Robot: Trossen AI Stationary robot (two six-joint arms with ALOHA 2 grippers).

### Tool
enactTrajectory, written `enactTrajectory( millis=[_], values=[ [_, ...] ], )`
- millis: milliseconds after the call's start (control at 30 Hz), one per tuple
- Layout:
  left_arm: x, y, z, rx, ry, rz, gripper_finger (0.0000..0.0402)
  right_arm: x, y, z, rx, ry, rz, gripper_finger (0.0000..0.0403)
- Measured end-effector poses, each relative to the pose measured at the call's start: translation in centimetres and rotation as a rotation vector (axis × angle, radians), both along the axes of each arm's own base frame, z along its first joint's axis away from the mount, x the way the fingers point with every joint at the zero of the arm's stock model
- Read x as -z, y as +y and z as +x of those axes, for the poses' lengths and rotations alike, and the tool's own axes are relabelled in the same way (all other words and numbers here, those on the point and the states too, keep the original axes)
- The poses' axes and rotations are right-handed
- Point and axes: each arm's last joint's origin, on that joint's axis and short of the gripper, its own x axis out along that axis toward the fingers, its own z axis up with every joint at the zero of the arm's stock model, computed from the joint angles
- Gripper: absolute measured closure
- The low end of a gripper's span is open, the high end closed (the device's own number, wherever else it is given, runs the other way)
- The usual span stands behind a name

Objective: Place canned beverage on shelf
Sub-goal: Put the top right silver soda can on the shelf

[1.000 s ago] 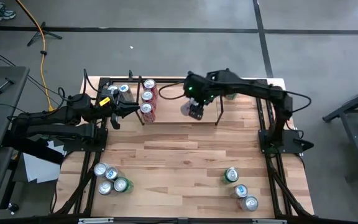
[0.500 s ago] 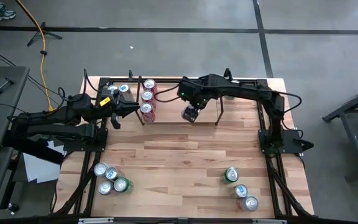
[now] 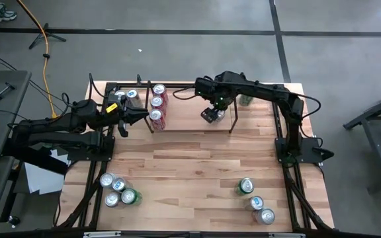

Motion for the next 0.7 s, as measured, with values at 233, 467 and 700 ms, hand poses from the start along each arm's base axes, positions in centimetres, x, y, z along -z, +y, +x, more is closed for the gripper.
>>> enactTrajectory(
  millis=[233,467,700],
  values=[
    [0.0,0.0,0.0,0.000,0.000,0.000,0.0401,0.4,-0.6,-0.2,0.045,0.009,0.060,0.0111],
    [0.0,0.0,0.0,0.001,-0.001,-0.002,0.0402,2.1,-1.2,0.7,0.051,0.048,0.079,0.0110],
    [0.0,0.0,0.0,0.003,-0.005,-0.023,0.0402,1.9,-1.4,1.2,0.044,0.008,0.057,0.0109]
  ],
)
